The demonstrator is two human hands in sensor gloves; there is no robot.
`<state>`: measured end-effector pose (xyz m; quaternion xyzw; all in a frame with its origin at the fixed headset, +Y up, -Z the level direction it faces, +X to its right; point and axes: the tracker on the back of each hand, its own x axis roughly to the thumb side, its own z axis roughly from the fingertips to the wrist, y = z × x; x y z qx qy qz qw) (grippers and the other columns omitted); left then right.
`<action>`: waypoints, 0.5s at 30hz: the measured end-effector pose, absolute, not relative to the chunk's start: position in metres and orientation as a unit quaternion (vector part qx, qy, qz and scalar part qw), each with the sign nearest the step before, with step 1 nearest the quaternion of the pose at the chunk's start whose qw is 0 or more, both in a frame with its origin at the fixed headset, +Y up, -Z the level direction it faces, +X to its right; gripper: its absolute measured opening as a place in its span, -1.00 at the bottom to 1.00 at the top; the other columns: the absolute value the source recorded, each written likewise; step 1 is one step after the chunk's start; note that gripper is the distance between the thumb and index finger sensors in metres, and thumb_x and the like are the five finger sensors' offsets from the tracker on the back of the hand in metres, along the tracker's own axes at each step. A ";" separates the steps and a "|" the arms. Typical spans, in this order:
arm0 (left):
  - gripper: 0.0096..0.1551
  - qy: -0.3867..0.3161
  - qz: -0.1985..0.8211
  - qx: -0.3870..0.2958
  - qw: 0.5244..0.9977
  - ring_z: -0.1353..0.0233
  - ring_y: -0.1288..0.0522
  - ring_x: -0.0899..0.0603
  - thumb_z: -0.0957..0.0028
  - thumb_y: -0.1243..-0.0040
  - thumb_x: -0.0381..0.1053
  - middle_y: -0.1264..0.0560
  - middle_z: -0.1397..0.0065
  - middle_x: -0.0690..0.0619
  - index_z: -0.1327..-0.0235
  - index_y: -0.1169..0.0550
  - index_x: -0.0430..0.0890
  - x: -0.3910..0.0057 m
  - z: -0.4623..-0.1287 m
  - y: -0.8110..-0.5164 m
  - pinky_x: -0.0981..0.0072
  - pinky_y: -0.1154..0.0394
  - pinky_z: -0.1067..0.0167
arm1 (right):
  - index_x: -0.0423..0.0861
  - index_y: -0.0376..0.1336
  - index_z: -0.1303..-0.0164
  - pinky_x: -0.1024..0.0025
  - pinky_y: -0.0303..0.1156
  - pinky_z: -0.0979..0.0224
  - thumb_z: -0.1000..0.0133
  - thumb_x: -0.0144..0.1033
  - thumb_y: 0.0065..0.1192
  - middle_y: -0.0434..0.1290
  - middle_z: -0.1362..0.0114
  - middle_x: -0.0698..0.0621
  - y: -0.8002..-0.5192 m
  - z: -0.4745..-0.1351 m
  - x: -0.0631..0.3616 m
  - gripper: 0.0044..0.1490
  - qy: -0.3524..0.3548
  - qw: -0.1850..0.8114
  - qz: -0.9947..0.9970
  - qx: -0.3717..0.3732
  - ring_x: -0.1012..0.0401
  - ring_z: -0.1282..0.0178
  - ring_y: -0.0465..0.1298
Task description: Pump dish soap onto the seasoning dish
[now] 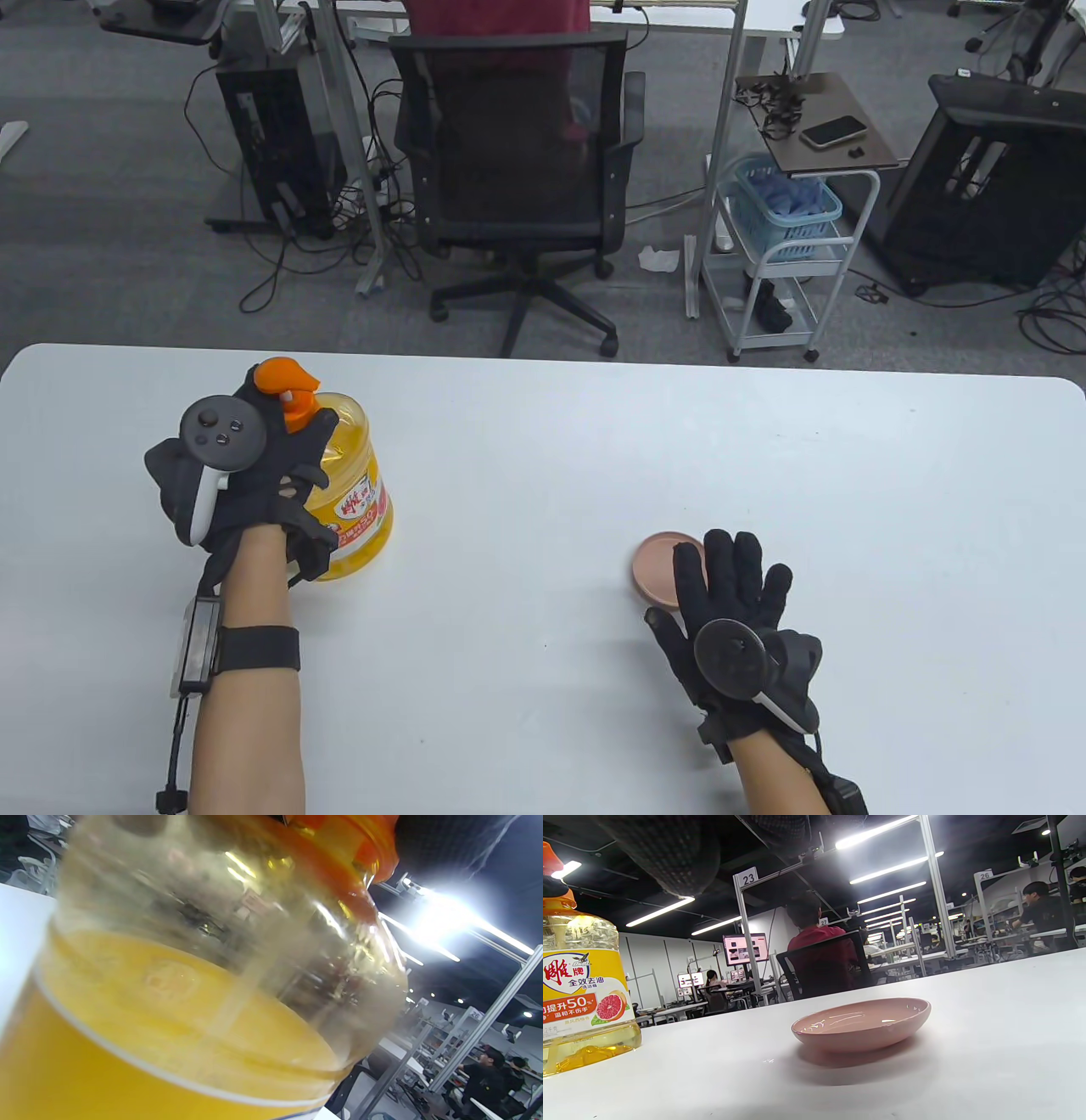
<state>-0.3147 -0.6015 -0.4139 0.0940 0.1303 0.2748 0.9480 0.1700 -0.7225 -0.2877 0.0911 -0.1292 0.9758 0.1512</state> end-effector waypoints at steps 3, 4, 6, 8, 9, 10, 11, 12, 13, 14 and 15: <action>0.12 0.110 0.289 0.077 0.948 -0.71 -0.19 -0.27 0.05 -0.34 0.35 -0.19 -0.69 -0.01 -0.59 -0.01 0.04 -0.316 -0.419 -0.603 -0.40 -0.18 -0.51 | -0.17 -0.08 -0.72 -0.44 -0.44 -0.44 -0.22 0.11 0.17 -0.23 -0.74 -0.32 -0.723 -0.289 0.172 0.02 -0.127 0.154 0.976 0.088 -0.22 -0.64 -0.38; 0.12 0.107 0.294 0.078 0.946 -0.67 -0.26 -0.26 0.06 -0.37 0.32 -0.25 -0.64 0.00 -0.59 -0.02 0.04 -0.316 -0.419 -0.603 -0.41 -0.19 -0.50 | -0.17 -0.08 -0.72 -0.44 -0.44 -0.44 -0.22 0.11 0.17 -0.23 -0.74 -0.32 -0.724 -0.289 0.172 0.02 -0.127 0.154 0.976 0.088 -0.22 -0.64 -0.38; 0.09 0.108 0.280 0.092 0.950 -0.63 -0.30 -0.24 0.08 -0.41 0.30 -0.30 -0.58 0.00 -0.57 -0.08 0.03 -0.316 -0.418 -0.601 -0.38 -0.23 -0.48 | -0.17 -0.08 -0.72 -0.44 -0.44 -0.44 -0.22 0.11 0.17 -0.23 -0.74 -0.32 -0.724 -0.290 0.173 0.02 -0.126 0.153 0.976 0.087 -0.22 -0.64 -0.38; 0.07 0.108 0.270 0.096 0.952 -0.60 -0.31 -0.26 0.08 -0.40 0.29 -0.31 -0.56 -0.04 -0.56 -0.11 0.01 -0.315 -0.416 -0.601 -0.34 -0.25 -0.47 | -0.17 -0.08 -0.72 -0.44 -0.44 -0.44 -0.22 0.11 0.17 -0.23 -0.74 -0.32 -0.723 -0.289 0.173 0.01 -0.126 0.154 0.976 0.085 -0.22 -0.64 -0.38; 0.06 0.110 0.272 0.104 0.950 -0.58 -0.32 -0.26 0.09 -0.40 0.29 -0.32 -0.55 -0.04 -0.55 -0.12 0.01 -0.313 -0.415 -0.601 -0.33 -0.26 -0.46 | -0.18 -0.08 -0.72 -0.44 -0.44 -0.44 -0.22 0.11 0.17 -0.23 -0.74 -0.32 -0.723 -0.289 0.173 0.02 -0.127 0.155 0.976 0.084 -0.22 -0.64 -0.38; 0.05 0.110 0.281 0.106 0.947 -0.57 -0.32 -0.27 0.09 -0.41 0.29 -0.33 -0.54 -0.05 -0.54 -0.14 0.01 -0.312 -0.413 -0.601 -0.33 -0.26 -0.46 | -0.18 -0.08 -0.72 -0.44 -0.44 -0.44 -0.22 0.11 0.17 -0.23 -0.74 -0.32 -0.723 -0.289 0.174 0.02 -0.129 0.155 0.976 0.083 -0.22 -0.64 -0.38; 0.04 0.103 0.295 0.110 0.944 -0.56 -0.32 -0.28 0.10 -0.43 0.28 -0.34 -0.53 -0.08 -0.54 -0.16 0.01 -0.310 -0.412 -0.602 -0.33 -0.25 -0.46 | -0.18 -0.08 -0.72 -0.43 -0.44 -0.44 -0.22 0.11 0.17 -0.23 -0.74 -0.32 -0.722 -0.289 0.174 0.01 -0.130 0.156 0.976 0.083 -0.22 -0.64 -0.38; 0.03 0.100 0.298 0.115 0.942 -0.55 -0.32 -0.29 0.11 -0.45 0.27 -0.35 -0.52 -0.08 -0.53 -0.18 0.01 -0.308 -0.411 -0.602 -0.33 -0.26 -0.45 | -0.18 -0.07 -0.72 -0.43 -0.44 -0.44 -0.22 0.11 0.17 -0.23 -0.74 -0.32 -0.722 -0.289 0.174 0.01 -0.131 0.157 0.975 0.082 -0.22 -0.64 -0.38; 0.03 0.100 0.296 0.120 0.942 -0.54 -0.33 -0.29 0.12 -0.46 0.27 -0.36 -0.51 -0.08 -0.52 -0.20 0.01 -0.304 -0.409 -0.602 -0.32 -0.27 -0.44 | -0.18 -0.07 -0.72 -0.43 -0.44 -0.44 -0.22 0.11 0.17 -0.23 -0.74 -0.32 -0.722 -0.289 0.175 0.01 -0.132 0.158 0.975 0.082 -0.22 -0.64 -0.38; 0.03 0.097 0.294 0.128 0.942 -0.53 -0.35 -0.28 0.13 -0.46 0.29 -0.38 -0.49 -0.08 -0.52 -0.21 0.02 -0.301 -0.407 -0.601 -0.32 -0.29 -0.43 | -0.18 -0.07 -0.72 -0.43 -0.44 -0.44 -0.22 0.11 0.17 -0.23 -0.74 -0.32 -0.722 -0.289 0.175 0.01 -0.133 0.159 0.975 0.081 -0.22 -0.64 -0.38; 0.03 0.093 0.302 0.136 0.939 -0.52 -0.35 -0.28 0.13 -0.47 0.29 -0.38 -0.49 -0.08 -0.51 -0.22 0.02 -0.295 -0.405 -0.601 -0.31 -0.29 -0.43 | -0.18 -0.07 -0.72 -0.43 -0.44 -0.44 -0.22 0.11 0.17 -0.23 -0.74 -0.32 -0.722 -0.289 0.176 0.01 -0.133 0.160 0.975 0.080 -0.22 -0.64 -0.38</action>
